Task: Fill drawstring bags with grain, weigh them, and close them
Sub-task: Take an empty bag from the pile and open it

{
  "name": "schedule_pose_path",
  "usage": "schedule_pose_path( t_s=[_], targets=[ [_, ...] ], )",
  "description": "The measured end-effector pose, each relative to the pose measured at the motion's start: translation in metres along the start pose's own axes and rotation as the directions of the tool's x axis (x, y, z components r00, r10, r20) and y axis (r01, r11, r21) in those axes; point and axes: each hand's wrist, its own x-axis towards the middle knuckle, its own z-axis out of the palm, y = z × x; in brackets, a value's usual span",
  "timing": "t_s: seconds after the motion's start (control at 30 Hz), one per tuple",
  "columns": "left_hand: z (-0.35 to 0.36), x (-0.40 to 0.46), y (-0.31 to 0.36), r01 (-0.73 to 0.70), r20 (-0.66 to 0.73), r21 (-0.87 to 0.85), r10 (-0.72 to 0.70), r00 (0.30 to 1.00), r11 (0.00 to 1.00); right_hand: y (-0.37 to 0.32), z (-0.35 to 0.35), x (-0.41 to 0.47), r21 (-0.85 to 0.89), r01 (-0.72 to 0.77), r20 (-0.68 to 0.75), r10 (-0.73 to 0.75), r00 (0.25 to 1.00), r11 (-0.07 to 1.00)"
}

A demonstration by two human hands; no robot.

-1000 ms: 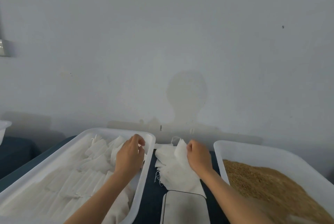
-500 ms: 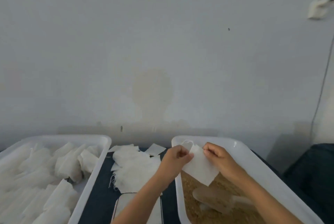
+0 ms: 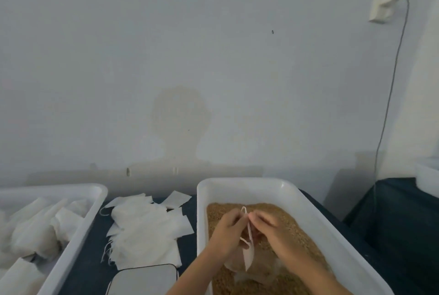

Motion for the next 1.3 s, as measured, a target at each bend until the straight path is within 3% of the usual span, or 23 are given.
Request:
schedule_pose_path(
  t_s=[0.27, 0.5, 1.2, 1.3],
  targets=[
    [0.0011, -0.002, -0.007, -0.081, 0.004, 0.063, 0.081, 0.997, 0.995, -0.0003, -0.0007, -0.0009, 0.105, -0.056, 0.043, 0.051, 0.998, 0.993],
    [-0.0006, -0.0045, -0.0061, -0.063, 0.023, -0.025, 0.064, 0.998, 0.998, -0.0007, -0.0026, -0.0027, 0.149, -0.051, 0.051, 0.044, 0.998, 0.988],
    [-0.0031, -0.0029, -0.0076, -0.124, -0.02, 0.061, 0.125, 0.992, 0.99, -0.0047, -0.0038, -0.0051, 0.064, 0.025, 0.078, -0.03, 0.997, 0.998],
    [-0.0021, -0.0017, -0.0097, -0.115, -0.062, 0.102, 0.122, 0.991, 0.988, -0.0042, -0.0036, -0.0038, 0.0, 0.018, 0.013, -0.018, 1.0, 1.0]
  ],
)
